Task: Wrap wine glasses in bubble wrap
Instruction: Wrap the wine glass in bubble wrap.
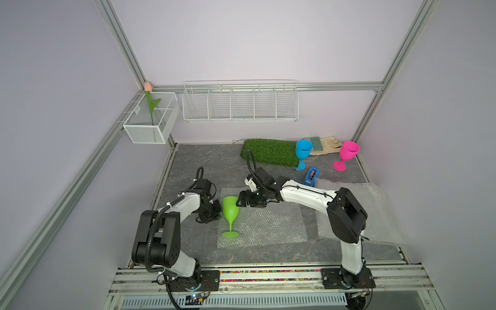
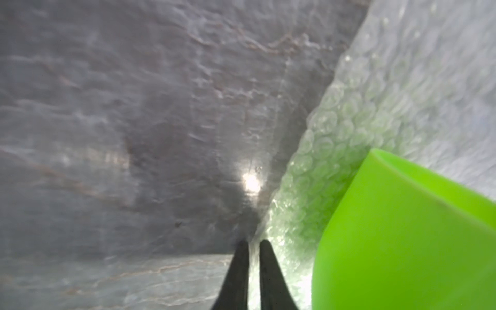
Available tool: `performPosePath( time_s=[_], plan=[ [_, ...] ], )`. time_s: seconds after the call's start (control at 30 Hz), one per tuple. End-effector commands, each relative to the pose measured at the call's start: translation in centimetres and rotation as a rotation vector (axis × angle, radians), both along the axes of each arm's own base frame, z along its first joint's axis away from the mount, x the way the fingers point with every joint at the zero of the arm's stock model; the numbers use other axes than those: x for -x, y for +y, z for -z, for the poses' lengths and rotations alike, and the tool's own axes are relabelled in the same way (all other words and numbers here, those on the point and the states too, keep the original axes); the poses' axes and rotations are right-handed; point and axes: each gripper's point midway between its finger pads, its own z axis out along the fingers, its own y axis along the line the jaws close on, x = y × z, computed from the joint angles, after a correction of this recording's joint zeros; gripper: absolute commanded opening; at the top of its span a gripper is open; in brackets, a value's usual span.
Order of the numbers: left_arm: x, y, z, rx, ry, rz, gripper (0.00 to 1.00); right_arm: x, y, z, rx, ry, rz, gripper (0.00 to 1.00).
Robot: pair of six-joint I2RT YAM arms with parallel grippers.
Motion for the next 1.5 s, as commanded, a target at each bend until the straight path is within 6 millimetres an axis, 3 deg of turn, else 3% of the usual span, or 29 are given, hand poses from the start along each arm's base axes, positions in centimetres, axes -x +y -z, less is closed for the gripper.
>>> performPosePath(
  time_s=[0.0,0.17,0.77,1.1,1.47],
  plan=[
    [-0.5,-0.7,-0.8,0.039,-0.035,0.032,0.00,-0.4,-0.8,0.4,0.034,0.007,0.023,0.83],
    [-0.8,-1.4,-2.3,0.038,-0.070,0.076,0.00,-0.5,-2.1,1.3,0.100,-0.007,0.029,0.82],
    [-1.3,-6.7,-8.7,0.102,-0.240,0.228,0.00,-0.9,-6.1,5.5,0.209,0.026,0.083,0.74],
    [-0.9,-11.0,-9.5,0.118,-0.240,0.324,0.00,-0.9,-6.6,6.2,0.186,0.033,0.095,0.73],
    [-1.1,-15.0,-8.6,0.158,-0.227,0.377,0.00,-1.2,-8.9,5.9,0.168,0.033,0.142,0.71]
  ],
)
